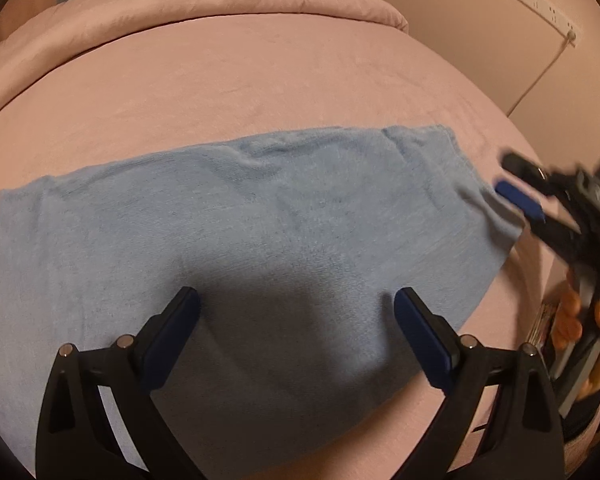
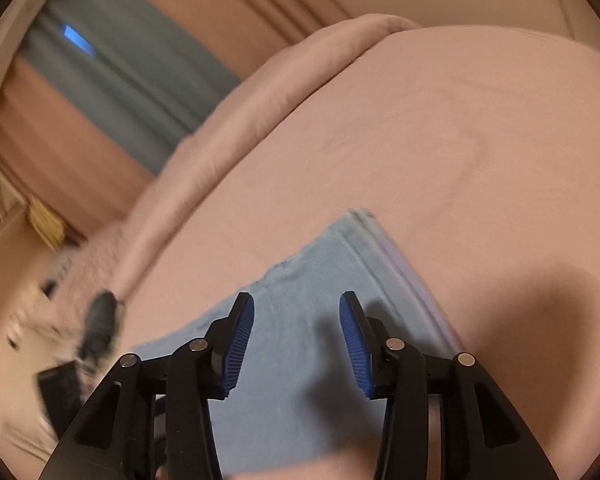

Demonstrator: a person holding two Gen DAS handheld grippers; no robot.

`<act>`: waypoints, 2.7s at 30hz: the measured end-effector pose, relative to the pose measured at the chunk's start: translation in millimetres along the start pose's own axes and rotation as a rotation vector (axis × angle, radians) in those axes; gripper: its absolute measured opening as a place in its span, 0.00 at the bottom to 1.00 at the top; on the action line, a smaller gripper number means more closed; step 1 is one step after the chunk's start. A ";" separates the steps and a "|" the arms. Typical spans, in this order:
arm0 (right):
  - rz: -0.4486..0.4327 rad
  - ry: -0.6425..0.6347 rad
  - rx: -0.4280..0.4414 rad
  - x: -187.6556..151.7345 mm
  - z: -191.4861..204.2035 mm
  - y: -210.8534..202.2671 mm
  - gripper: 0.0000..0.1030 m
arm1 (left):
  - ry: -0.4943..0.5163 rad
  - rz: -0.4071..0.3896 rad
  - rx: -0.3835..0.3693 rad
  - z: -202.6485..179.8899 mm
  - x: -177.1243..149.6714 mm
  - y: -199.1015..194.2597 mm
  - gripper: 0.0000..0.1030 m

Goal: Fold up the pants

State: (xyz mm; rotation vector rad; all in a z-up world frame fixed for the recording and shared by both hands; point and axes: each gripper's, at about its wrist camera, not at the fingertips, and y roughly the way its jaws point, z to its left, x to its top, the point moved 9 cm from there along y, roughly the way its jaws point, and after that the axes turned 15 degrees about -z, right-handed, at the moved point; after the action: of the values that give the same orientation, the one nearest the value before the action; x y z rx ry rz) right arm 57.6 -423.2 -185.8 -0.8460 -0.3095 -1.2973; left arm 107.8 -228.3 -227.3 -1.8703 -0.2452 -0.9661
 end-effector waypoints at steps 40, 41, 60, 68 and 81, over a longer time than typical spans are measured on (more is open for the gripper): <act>-0.104 -0.281 -0.052 -19.3 49.9 -11.3 0.13 | -0.367 -0.045 -0.208 49.2 -7.5 -42.4 0.94; -0.101 -0.318 -0.041 -23.0 61.0 -10.3 0.13 | -0.400 -0.053 -0.236 48.5 -4.9 -44.8 0.94; 0.124 -0.729 0.274 -174.6 201.5 11.2 0.13 | -0.718 -0.091 -0.410 72.4 13.4 -50.0 0.77; 0.172 -0.764 0.350 -201.3 230.3 13.4 0.13 | -0.630 -0.132 -0.245 124.2 11.3 -71.0 0.23; 0.257 -0.773 0.409 -234.9 264.1 26.4 0.13 | -0.542 -0.171 -0.121 172.2 10.7 -88.2 0.18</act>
State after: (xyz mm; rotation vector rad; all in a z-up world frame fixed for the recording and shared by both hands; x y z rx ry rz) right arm 81.6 -70.0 -168.5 -0.9642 -1.0043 -0.5881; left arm 155.2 -43.1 -195.7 -2.2260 -0.6916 -0.5733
